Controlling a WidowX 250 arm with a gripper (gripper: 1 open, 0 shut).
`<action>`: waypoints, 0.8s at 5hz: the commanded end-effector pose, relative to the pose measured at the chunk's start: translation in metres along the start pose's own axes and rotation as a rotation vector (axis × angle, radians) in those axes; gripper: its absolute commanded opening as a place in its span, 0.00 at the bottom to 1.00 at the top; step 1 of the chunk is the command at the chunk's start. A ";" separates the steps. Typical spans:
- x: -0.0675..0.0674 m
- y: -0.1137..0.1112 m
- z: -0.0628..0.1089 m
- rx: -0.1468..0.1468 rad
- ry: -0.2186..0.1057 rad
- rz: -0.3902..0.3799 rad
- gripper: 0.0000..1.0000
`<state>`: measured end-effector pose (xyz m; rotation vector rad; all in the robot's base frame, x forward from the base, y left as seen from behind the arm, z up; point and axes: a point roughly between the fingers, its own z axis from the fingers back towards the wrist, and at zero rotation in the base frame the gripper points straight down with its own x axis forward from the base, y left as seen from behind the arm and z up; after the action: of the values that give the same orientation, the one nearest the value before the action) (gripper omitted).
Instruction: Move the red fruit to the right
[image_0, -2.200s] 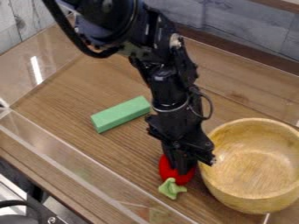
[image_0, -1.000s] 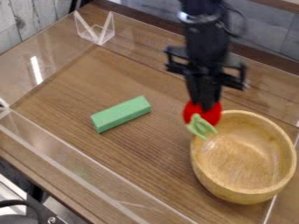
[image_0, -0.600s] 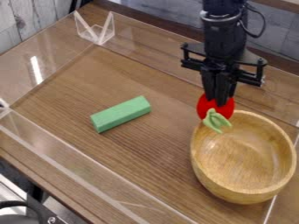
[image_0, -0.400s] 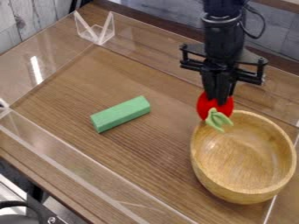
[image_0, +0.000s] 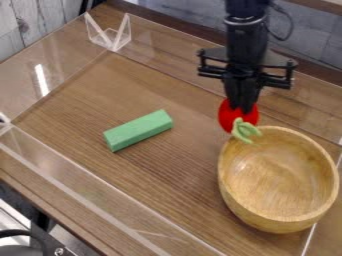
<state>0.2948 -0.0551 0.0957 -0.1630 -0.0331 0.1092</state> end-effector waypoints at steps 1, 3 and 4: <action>0.003 0.007 0.016 -0.006 -0.074 -0.007 0.00; 0.007 0.004 0.016 0.011 -0.085 -0.002 0.00; 0.011 0.004 0.011 0.019 -0.085 -0.019 0.00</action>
<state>0.2947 -0.0458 0.0918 -0.1333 -0.0607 0.1102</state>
